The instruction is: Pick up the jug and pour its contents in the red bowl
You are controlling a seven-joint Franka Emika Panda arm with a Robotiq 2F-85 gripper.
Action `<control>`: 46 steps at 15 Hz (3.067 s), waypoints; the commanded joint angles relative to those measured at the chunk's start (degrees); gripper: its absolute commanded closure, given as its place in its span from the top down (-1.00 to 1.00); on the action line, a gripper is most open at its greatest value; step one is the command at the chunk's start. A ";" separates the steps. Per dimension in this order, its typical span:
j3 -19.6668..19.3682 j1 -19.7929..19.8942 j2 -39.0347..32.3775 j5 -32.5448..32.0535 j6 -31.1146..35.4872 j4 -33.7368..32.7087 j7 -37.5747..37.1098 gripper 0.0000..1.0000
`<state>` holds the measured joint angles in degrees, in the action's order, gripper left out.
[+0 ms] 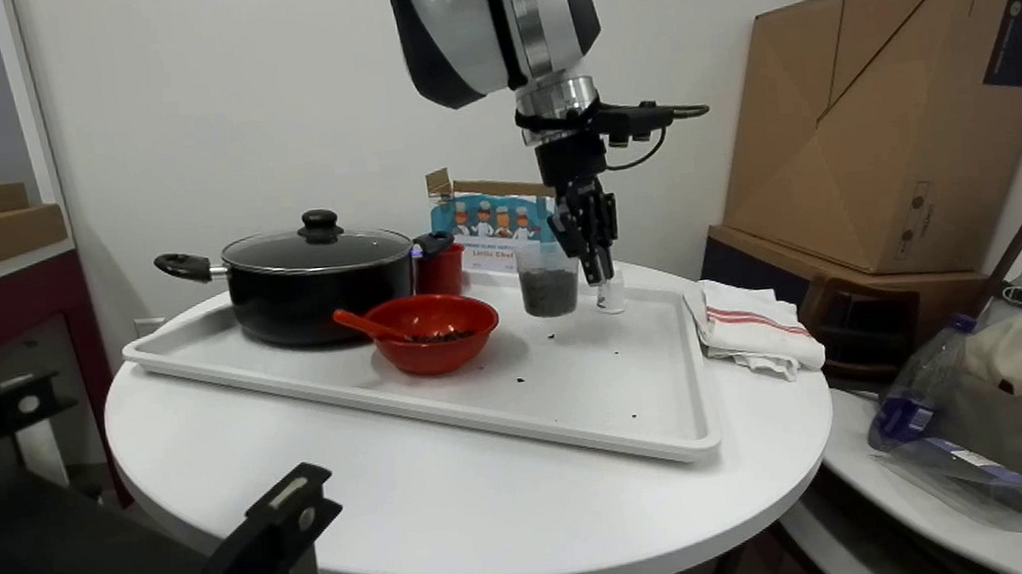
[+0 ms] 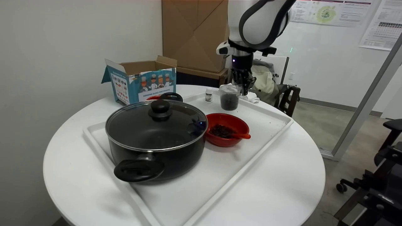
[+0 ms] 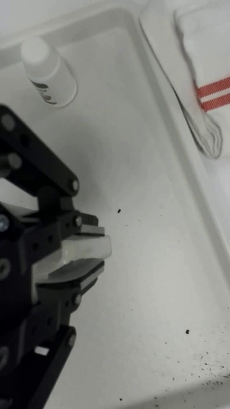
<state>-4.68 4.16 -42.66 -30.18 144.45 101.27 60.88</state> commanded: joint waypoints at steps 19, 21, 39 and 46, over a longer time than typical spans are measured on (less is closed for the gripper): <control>5.21 -15.36 5.64 -37.65 -26.62 7.95 -26.49 -0.88; 6.24 -16.46 5.78 -41.46 -29.53 8.74 -28.80 -0.88; 12.90 -19.45 4.57 -59.16 -48.09 18.12 -35.68 -0.88; 14.03 -19.31 4.68 -63.73 -50.41 19.78 -40.63 -0.88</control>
<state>9.06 -15.32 -38.89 -91.35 95.95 119.89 22.59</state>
